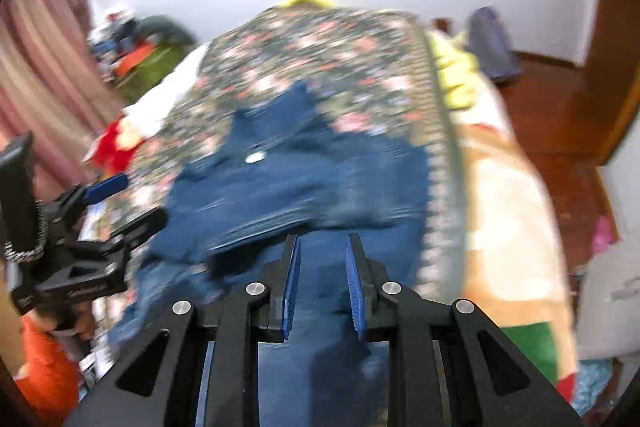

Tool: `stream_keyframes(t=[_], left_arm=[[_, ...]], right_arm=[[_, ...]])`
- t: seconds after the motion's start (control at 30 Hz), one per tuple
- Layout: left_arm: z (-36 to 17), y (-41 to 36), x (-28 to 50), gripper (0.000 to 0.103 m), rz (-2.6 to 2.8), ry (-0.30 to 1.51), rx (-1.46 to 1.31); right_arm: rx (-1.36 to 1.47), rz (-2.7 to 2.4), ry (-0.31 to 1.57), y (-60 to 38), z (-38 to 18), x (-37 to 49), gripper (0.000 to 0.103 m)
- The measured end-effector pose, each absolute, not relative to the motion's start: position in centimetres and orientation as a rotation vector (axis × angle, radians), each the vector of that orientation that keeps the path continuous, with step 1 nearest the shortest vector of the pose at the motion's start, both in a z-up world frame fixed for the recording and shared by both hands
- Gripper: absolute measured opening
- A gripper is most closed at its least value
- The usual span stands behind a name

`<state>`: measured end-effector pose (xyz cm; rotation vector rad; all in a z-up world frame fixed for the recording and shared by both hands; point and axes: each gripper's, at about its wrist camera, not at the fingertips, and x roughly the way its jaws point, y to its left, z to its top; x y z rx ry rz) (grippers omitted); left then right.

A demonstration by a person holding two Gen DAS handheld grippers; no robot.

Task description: Fold large clothes

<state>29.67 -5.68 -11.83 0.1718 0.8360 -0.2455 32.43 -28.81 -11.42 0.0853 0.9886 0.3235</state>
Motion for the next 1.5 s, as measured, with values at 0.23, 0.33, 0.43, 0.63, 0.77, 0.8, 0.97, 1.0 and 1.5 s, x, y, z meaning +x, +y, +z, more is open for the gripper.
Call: stream_keyframes(t=[0.23,0.33,0.43,0.63,0.77,0.8,0.97,1.0,1.5], left_arm=[[-17.0,-12.6,34.3,0.093,-0.359,0.986,0.328],[-19.7,-13.9,35.9,0.093,-0.360,1.056,0.384],[-20.7,-14.1,37.0,0.091,-0.366,1.076,0.372],[-19.3,-14.3,37.8,0.018,-0.305,1.003,0.406],[-15.8,-11.8,37.7,0.014,-0.251,0.896,0.332],[-14.6,-10.6,37.6,0.013,-0.233,0.869,0.302],[-11.3,-2.8,36.8,0.013,-0.143,0.826,0.141],[-11.5,-1.1,36.5,0.013,-0.126,0.836,0.114],[-25.9,11.2,30.1,0.030,-0.116,1.139,-0.350]], right_arm=[[0.103,0.240,1.045,-32.6,-14.3,33.8,0.019],[0.120,0.239,1.076,-33.3,-15.9,34.2,0.019],[0.138,0.274,1.112,-33.0,-17.6,34.8,0.019],[0.122,0.282,1.176,-31.9,-20.5,35.9,0.019],[0.076,0.285,1.203,-30.9,-22.2,36.4,0.019],[0.052,0.286,1.196,-30.6,-22.4,36.4,0.019],[-0.062,0.240,1.160,-30.0,-22.7,35.8,0.041],[-0.090,0.200,1.152,-30.1,-22.7,35.7,0.064],[0.121,0.130,1.224,-32.6,-22.2,34.7,0.088]])
